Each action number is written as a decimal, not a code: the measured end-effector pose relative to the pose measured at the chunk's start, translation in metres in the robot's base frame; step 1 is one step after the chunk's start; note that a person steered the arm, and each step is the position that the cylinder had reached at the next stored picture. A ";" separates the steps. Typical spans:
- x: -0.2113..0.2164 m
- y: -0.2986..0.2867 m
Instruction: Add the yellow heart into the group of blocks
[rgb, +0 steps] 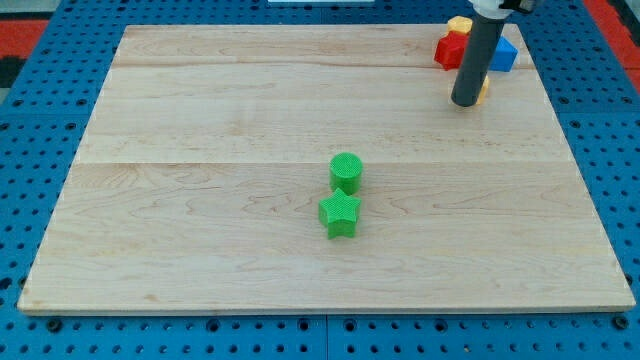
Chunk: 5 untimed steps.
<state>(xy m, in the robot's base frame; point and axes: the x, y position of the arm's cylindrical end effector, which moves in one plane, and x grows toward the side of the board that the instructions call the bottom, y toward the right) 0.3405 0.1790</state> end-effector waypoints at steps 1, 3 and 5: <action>0.000 0.006; 0.003 0.031; -0.010 0.029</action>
<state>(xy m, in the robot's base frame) 0.3301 0.2083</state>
